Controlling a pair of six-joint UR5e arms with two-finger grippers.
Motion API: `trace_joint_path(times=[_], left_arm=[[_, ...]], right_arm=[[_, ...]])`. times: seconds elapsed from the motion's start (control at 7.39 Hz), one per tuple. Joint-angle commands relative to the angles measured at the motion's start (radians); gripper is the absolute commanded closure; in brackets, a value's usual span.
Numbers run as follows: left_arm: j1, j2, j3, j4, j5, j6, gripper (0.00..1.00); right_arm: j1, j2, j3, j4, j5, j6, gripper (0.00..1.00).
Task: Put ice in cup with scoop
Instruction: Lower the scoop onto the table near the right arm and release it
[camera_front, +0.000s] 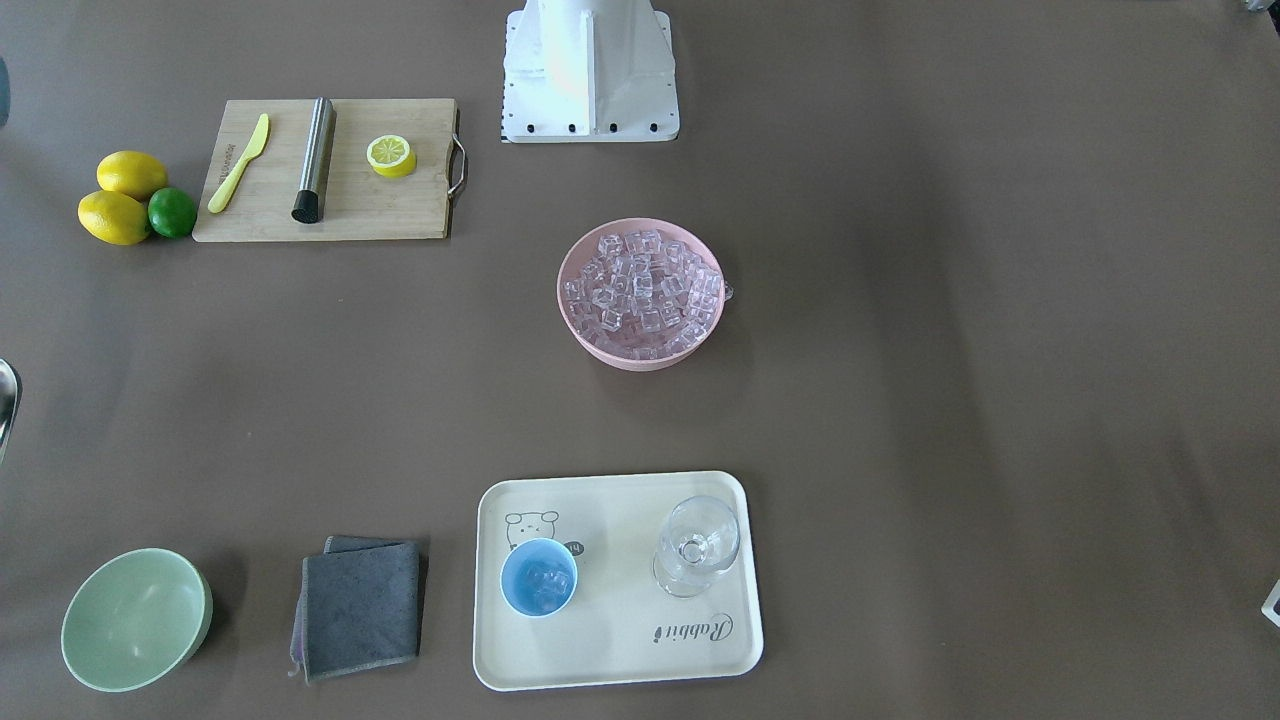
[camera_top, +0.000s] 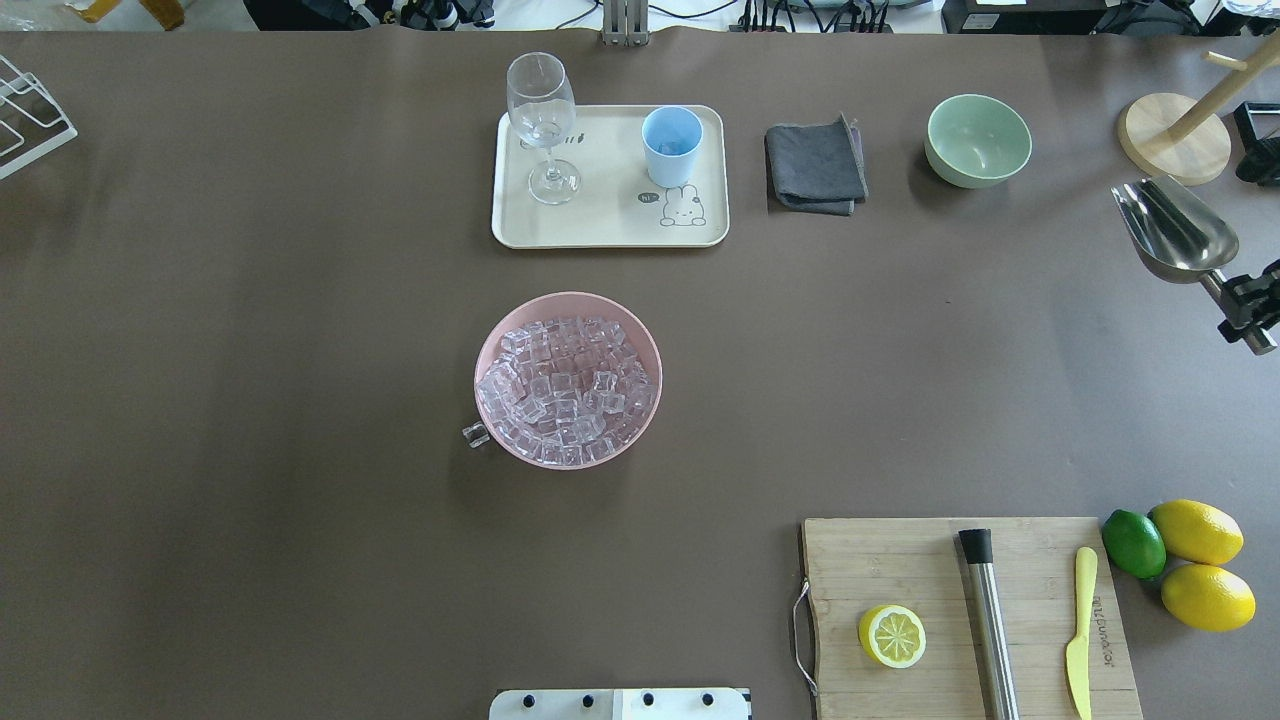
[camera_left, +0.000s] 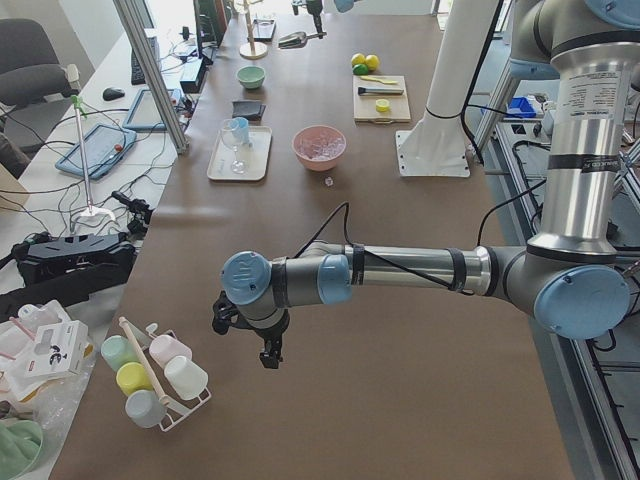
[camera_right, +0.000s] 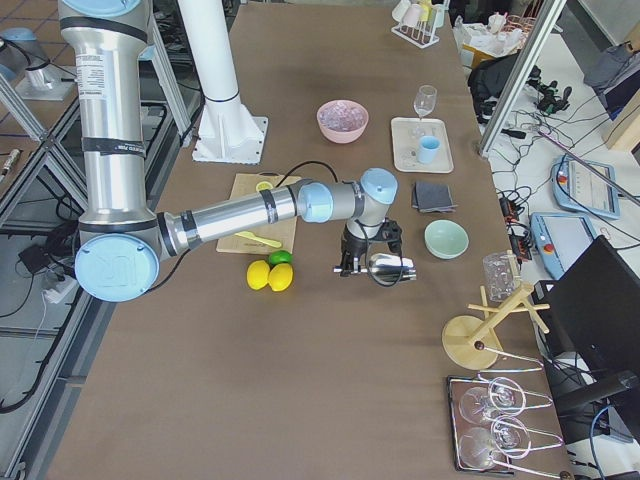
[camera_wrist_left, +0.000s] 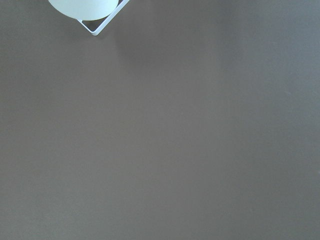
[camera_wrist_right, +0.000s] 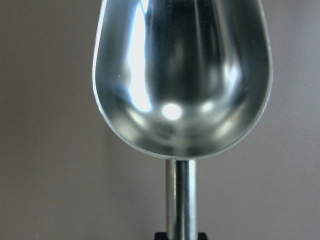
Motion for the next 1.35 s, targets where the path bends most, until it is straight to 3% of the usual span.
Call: trace_joint_path(times=[0.0, 0.95, 1.08, 1.22], left_arm=[[0.003, -0.011, 0.003, 0.002, 0.000, -0.002, 0.01], [0.004, -0.015, 0.000, 0.002, -0.002, -0.003, 0.01], [0.004, -0.015, 0.000, 0.002, -0.002, -0.003, 0.01], [0.005, -0.015, 0.000, 0.002, -0.002, -0.003, 0.01]], right_arm=[[0.005, -0.072, -0.139, 0.294, 0.018, 0.254, 1.00], [-0.007, -0.078, -0.247, 0.451, 0.057, 0.251, 1.00], [-0.007, -0.078, -0.250, 0.451, 0.060, 0.251, 0.80], [-0.006, -0.078, -0.250, 0.451, 0.063, 0.252, 0.45]])
